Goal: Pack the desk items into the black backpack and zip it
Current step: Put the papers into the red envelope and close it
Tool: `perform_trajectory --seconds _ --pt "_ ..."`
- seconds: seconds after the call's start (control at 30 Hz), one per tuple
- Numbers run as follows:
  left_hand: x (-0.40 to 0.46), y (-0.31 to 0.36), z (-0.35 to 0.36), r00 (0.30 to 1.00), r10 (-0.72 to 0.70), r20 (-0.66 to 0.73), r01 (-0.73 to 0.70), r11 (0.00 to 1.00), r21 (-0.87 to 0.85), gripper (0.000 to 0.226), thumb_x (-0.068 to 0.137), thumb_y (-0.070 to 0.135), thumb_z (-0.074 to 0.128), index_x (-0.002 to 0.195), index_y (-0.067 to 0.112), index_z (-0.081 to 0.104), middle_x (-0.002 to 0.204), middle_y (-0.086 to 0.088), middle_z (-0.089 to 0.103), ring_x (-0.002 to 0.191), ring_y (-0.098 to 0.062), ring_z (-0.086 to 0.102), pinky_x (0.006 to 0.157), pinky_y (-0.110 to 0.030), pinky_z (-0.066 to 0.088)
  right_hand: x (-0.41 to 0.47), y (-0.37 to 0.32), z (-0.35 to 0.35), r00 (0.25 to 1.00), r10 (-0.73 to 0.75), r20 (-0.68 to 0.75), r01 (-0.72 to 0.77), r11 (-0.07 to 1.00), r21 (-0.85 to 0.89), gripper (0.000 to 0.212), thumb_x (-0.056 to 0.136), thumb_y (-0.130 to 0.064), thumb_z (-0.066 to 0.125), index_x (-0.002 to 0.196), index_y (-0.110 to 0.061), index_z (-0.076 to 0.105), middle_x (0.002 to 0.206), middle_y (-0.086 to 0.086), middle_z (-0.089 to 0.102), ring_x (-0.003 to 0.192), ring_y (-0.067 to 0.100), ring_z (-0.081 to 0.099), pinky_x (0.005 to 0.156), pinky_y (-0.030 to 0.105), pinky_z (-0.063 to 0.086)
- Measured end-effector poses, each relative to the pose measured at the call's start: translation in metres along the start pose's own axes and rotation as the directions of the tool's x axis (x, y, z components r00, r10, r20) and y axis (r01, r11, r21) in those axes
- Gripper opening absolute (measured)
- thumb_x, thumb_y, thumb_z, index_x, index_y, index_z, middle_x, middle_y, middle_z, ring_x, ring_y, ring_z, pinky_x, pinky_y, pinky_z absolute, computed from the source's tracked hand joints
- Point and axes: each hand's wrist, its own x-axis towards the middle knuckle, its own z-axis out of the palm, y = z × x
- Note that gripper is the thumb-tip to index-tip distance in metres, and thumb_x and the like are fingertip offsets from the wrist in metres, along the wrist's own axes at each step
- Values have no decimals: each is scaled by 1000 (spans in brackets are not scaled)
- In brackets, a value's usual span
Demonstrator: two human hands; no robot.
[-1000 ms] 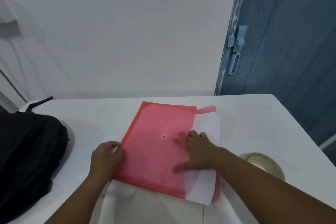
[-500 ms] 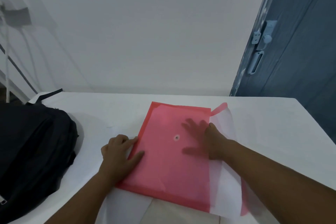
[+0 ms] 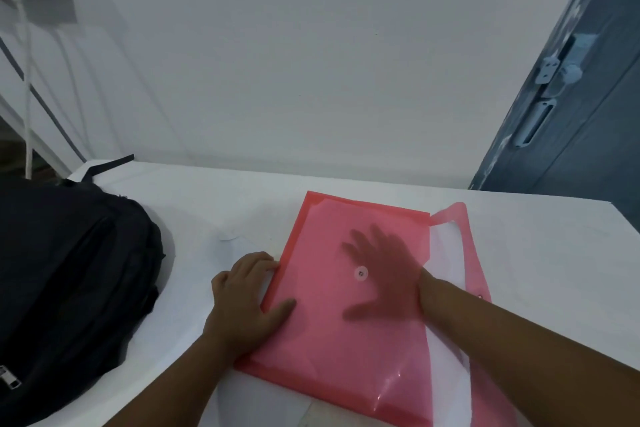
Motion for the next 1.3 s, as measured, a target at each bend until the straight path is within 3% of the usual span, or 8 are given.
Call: perform_trajectory --seconds 0.17,0.3,0.47,0.57,0.7,0.9,1.03,1.3 --pt "0 -1 1 1000 5 -5 -5 1000 -3 64 77 74 52 123 31 60 131 15 52 128 -6 44 98 -35 26 -2 -7 -4 998 -39 46 39 999 -10 102 59 -101 17 149 -59 -7 164 -10 -22 149 26 -28 114 64 -16" --pt "1 -1 1 1000 5 -11 -5 1000 5 64 76 74 52 123 31 60 131 15 52 128 -6 44 98 -36 27 6 -7 -9 993 112 41 -115 991 74 128 41 -106 -1 155 -48 -6 165 -13 -19 149 29 -27 113 66 -16" --pt "2 -1 1 1000 0 -7 0 1000 5 64 76 74 51 123 31 60 131 16 51 128 -6 43 98 -36 26 1 -9 -12 997 -70 16 63 961 269 141 46 -106 -1 160 -23 2 166 -8 -11 152 16 -18 123 43 -12" --pt "1 0 2 1000 -3 -9 3 1000 6 64 77 74 52 122 31 60 130 15 52 128 -7 45 98 -37 27 0 1 -11 985 -118 -129 121 992 20 120 63 -98 4 158 -28 21 168 4 3 154 30 -7 117 52 -17" --pt "1 0 2 1000 2 -5 -1 1000 20 65 77 76 49 123 31 60 130 14 52 128 -8 44 99 -38 27 -9 5 -4 991 109 74 -106 994 -40 121 48 -101 2 154 -46 -12 165 -8 -23 150 28 -26 110 70 -19" --pt "2 1 2 1000 -22 15 22 1000 10 67 78 78 46 125 33 58 131 15 49 130 -7 41 101 -37 24 -7 6 -10 976 215 39 -218 965 146 153 28 -107 -10 160 -29 -4 166 -3 -19 151 28 -22 121 56 -7" --pt "2 1 2 999 -26 20 26 1000 9 66 77 79 46 124 35 59 131 16 49 131 -6 40 102 -37 23 -19 15 -5 993 54 103 -53 999 -9 144 35 -107 -3 159 -33 -1 166 -1 -19 149 25 -27 117 56 -17" --pt "2 2 -1 997 -41 62 40 999 10 64 80 77 40 135 48 55 136 14 47 135 -9 36 108 -48 23 -35 3 -8 972 233 -14 -233 972 -17 141 39 -102 -20 159 -31 0 167 0 -9 152 26 -17 113 56 -25"
